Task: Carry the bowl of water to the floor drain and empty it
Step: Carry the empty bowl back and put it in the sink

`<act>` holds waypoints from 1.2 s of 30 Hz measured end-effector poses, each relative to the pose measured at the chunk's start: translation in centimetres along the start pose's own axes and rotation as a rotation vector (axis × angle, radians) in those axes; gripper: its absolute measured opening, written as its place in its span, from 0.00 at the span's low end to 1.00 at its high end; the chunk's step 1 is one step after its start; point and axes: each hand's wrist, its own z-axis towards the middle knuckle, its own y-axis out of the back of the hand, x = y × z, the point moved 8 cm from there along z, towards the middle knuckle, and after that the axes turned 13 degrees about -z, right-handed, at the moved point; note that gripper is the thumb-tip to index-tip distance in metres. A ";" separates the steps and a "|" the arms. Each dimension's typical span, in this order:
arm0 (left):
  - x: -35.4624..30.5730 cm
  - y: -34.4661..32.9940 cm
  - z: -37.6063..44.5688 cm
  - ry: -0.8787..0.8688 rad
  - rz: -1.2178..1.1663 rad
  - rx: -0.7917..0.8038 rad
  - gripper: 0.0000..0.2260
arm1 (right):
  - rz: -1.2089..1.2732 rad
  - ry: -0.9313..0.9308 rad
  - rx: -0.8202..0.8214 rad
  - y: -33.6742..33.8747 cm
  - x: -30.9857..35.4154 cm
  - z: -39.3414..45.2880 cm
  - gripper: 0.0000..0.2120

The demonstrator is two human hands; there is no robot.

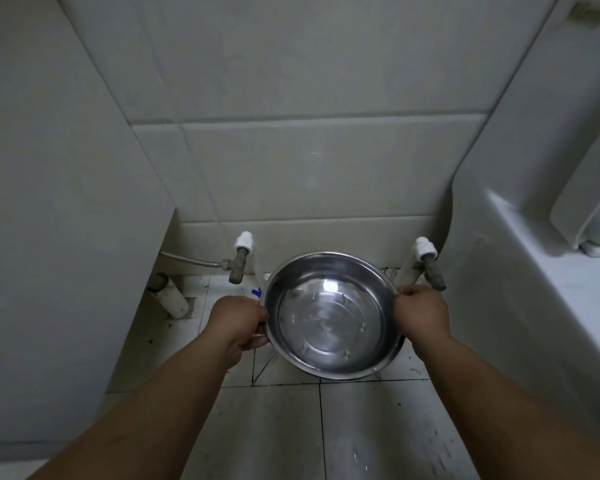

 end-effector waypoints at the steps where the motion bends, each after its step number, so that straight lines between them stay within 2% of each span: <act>1: -0.1 0.0 -0.1 0.001 -0.019 0.004 0.08 | 0.005 0.001 -0.004 0.3 0.3 0.0 0.12; 4: -0.8 0.0 -0.3 -0.008 -0.066 -0.002 0.08 | 0.012 0.014 -0.020 1.2 1.0 -0.2 0.14; 8: -2.0 -0.2 -0.7 -0.041 -0.109 0.005 0.10 | 0.011 0.049 -0.009 1.9 2.1 -0.3 0.09; 11: -2.7 -0.3 -0.9 -0.060 -0.152 -0.002 0.10 | 0.046 0.061 -0.009 2.3 2.6 -0.5 0.13; 15: -3.4 -0.2 -0.9 -0.070 -0.179 -0.005 0.10 | 0.047 0.065 -0.002 2.6 3.5 -0.8 0.12; 20: -4.0 0.1 -1.1 -0.072 -0.187 -0.011 0.11 | 0.044 0.061 -0.024 3.2 4.1 -1.2 0.07; 36: -7.2 0.1 -3.6 -0.114 -0.170 -0.005 0.09 | 0.034 0.064 -0.042 6.2 6.6 -2.7 0.09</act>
